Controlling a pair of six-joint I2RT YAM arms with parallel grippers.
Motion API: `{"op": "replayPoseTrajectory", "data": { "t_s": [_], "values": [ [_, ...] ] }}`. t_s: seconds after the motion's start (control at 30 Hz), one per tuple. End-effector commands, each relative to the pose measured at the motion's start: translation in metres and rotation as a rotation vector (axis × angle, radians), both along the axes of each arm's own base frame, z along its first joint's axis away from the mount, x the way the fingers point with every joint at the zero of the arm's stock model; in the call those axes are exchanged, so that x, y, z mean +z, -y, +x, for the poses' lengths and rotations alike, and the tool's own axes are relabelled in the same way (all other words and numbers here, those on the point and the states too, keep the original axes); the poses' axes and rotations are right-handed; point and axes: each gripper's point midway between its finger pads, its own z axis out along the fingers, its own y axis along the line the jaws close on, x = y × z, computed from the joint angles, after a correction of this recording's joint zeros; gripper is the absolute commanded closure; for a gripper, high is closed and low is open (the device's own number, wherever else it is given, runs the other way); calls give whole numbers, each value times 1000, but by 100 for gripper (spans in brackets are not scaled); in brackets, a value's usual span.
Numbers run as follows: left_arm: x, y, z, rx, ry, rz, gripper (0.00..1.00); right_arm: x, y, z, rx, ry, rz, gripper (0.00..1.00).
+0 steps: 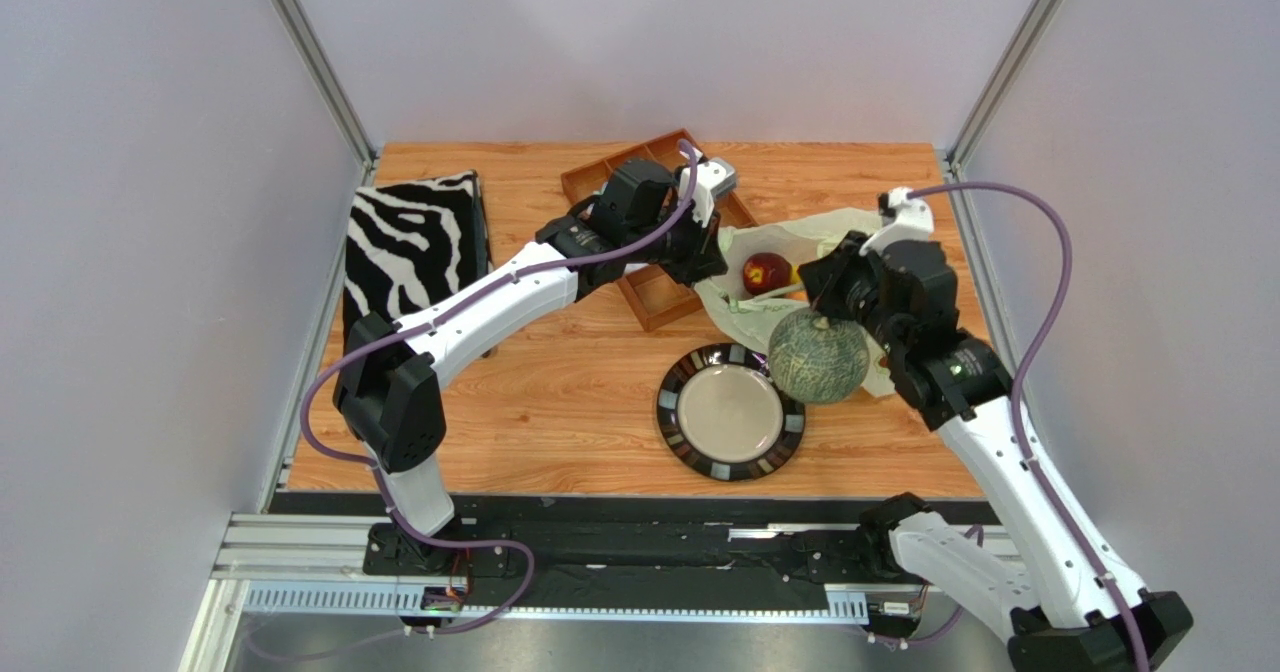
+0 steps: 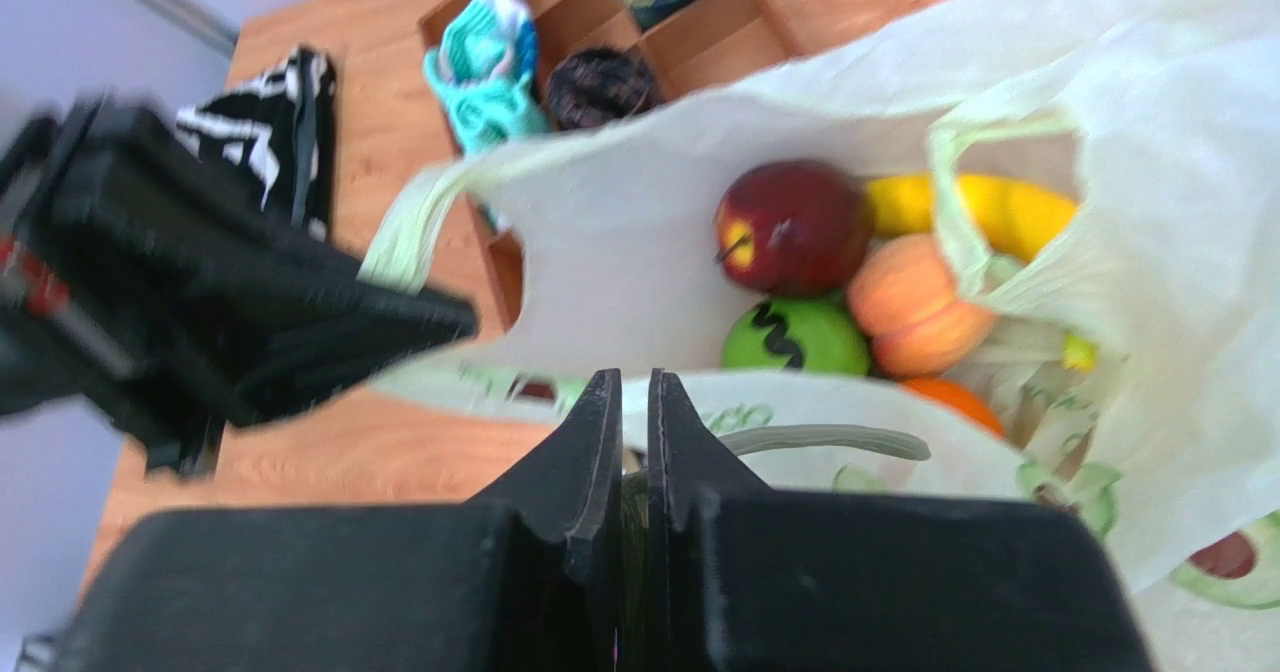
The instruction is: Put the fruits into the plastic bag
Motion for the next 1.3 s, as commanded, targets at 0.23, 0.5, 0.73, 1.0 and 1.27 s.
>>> {"op": "replayPoseTrajectory", "data": {
  "t_s": [0.23,0.5,0.73,1.0,1.27],
  "values": [
    [34,0,-3,-13,65,-69,100,11,11,75,54,-54,93,100],
    [36,2,-5,-27,58,-78,100,28,28,124,-92,41,90,100],
    [37,4,-8,-37,47,-86,100,24,38,154,-217,114,153,100],
    [42,3,-8,-38,48,-100,100,25,34,154,-337,301,179,100],
    [41,2,-6,-41,11,-132,100,-11,20,128,-358,343,143,100]
  ]
}}
